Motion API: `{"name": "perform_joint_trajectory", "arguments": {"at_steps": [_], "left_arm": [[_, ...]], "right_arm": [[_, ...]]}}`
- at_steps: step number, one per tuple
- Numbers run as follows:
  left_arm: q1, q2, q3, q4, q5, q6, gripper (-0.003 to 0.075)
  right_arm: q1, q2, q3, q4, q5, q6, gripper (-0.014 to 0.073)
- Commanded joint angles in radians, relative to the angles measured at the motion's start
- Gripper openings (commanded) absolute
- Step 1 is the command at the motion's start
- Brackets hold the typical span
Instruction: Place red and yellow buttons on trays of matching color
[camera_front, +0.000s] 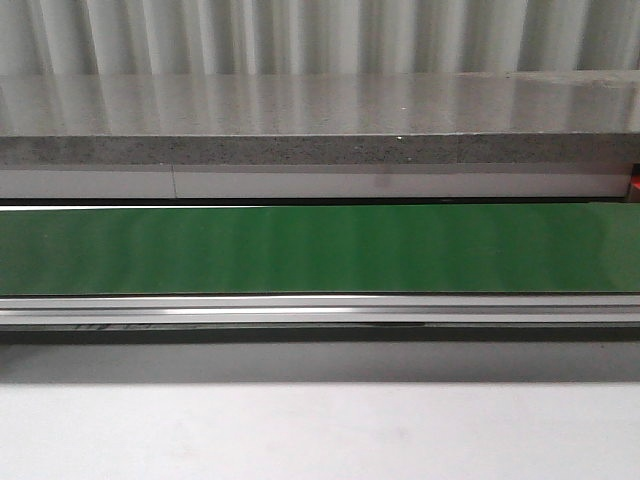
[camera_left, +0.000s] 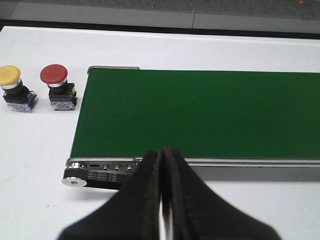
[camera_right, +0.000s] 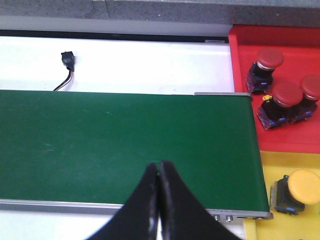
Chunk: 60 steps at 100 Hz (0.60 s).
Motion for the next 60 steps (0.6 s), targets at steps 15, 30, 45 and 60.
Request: {"name": "perform_joint_trajectory", "arguments": {"at_steps": [15,30,45,60], "left_arm": [[-0.007,0.004,-0.027,-0.013,-0.059,0.017,0.0106],[-0.007,0.004,-0.027,-0.014,-0.052,0.013,0.0458],[-0.007,0.004,-0.027,-0.014,-0.036,0.004,0.0636],[-0.005,0.028,-0.040,0.028,-0.058,-0.093,0.0628]], "right_arm": [[0.000,-0.010,-0.026,0.007,-0.057,-0.010,-0.0067],[0.000,-0.010,-0.026,0.007,-0.057,-0.010,-0.0067],[0.000,-0.010,-0.026,0.007,-0.057,-0.010,-0.0067],[0.000,-0.010,-0.026,0.007,-0.057,-0.010,-0.0067]]}}
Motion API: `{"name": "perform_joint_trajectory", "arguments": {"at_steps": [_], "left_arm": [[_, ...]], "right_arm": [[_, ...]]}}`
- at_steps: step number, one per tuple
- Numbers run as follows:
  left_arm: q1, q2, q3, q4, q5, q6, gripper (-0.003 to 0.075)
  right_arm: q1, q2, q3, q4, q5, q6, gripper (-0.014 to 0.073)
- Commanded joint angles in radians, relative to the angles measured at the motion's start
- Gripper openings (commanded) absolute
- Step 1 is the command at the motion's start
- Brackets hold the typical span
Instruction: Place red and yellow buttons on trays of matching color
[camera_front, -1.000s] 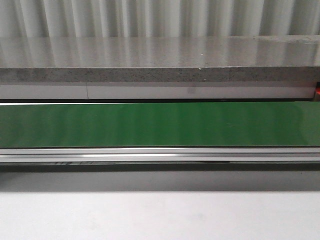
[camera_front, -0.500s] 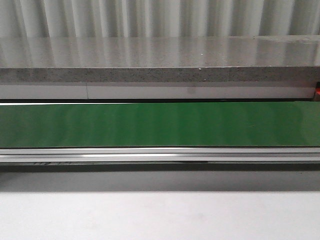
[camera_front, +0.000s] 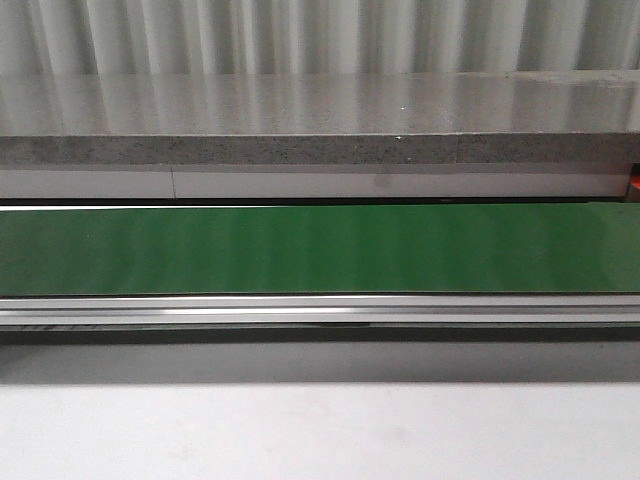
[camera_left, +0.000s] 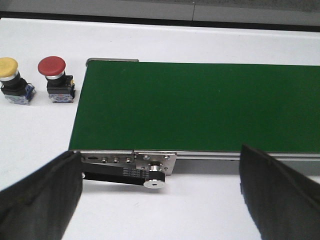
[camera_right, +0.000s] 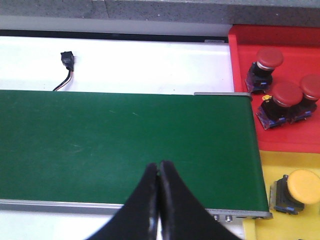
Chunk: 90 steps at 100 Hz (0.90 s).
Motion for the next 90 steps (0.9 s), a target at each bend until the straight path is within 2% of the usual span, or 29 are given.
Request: {"name": "perform_joint_trajectory", "arguments": {"at_steps": [1,12,30,56,90], "left_arm": [[-0.005,0.029,-0.043,0.030,-0.084,-0.084,0.0628],[-0.005,0.113,-0.084,0.091,-0.100,-0.182,0.0628],[0.009,0.328,-0.200,0.094,-0.133,-0.238,0.0628],[0.166,0.656,-0.407,0.032,-0.140,-0.238,0.0628],[0.280,0.894,-0.542,0.032,-0.150,-0.234,0.0628]], "right_arm": [[0.000,-0.010,-0.026,0.007,-0.057,-0.010,-0.0067],[0.000,-0.010,-0.026,0.007,-0.057,-0.010,-0.0067],[0.000,-0.010,-0.026,0.007,-0.057,-0.010,-0.0067],[0.000,-0.010,-0.026,0.007,-0.057,-0.010,-0.0067],[0.000,-0.010,-0.026,0.007,-0.057,-0.010,-0.0067]]}}
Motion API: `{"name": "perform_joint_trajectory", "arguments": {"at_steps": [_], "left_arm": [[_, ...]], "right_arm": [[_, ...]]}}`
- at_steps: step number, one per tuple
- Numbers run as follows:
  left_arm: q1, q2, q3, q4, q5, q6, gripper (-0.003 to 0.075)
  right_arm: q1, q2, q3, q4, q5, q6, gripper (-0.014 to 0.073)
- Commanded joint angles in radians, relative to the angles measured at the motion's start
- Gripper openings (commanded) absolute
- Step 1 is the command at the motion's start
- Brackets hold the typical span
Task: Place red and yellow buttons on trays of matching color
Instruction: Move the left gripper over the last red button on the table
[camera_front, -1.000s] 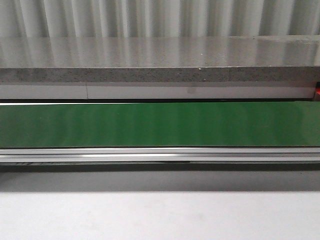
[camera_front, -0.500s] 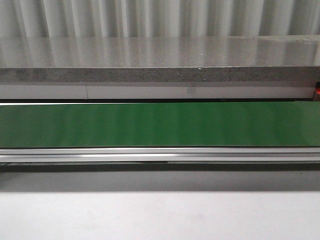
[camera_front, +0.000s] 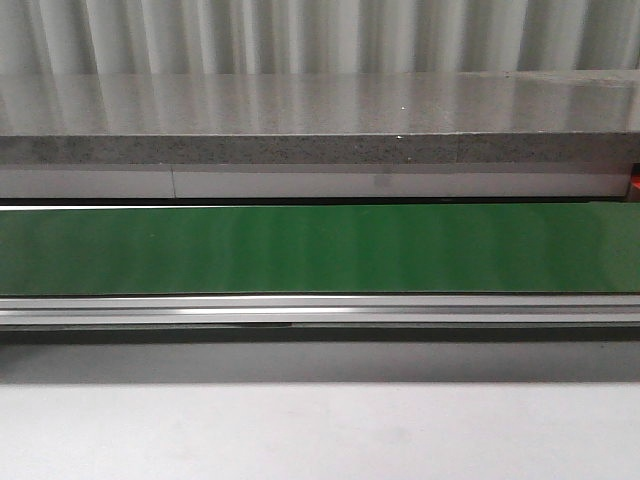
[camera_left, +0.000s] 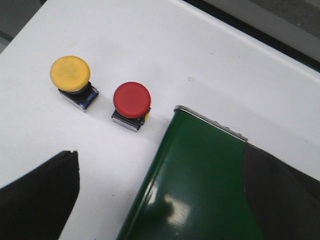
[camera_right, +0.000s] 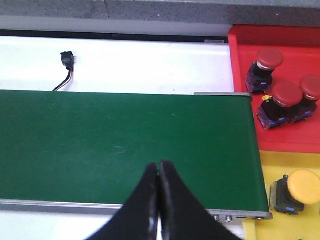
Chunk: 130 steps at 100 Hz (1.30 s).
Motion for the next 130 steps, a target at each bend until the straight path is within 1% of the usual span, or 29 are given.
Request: {"name": "perform_joint_trajectory", "arguments": {"at_steps": [1,31,64,96,130], "left_arm": [[0.026,0.027,-0.049,-0.010,-0.063,-0.006,0.0628],[0.039,0.184,-0.105,-0.029,-0.092,-0.006,0.0628],[0.045,0.340,-0.207,-0.029,-0.107,-0.006,0.0628],[0.046,0.443,-0.285,-0.043,-0.119,-0.006,0.0628],[0.046,0.489,-0.287,-0.045,-0.164,-0.006,0.0628]], "right_arm": [[0.000,-0.010,-0.026,0.007,-0.057,-0.010,-0.0067],[0.000,-0.010,-0.026,0.007,-0.057,-0.010,-0.0067],[0.000,-0.010,-0.026,0.007,-0.057,-0.010,-0.0067],[0.000,-0.010,-0.026,0.007,-0.057,-0.010,-0.0067],[0.000,-0.010,-0.026,0.007,-0.057,-0.010,-0.0067]]}}
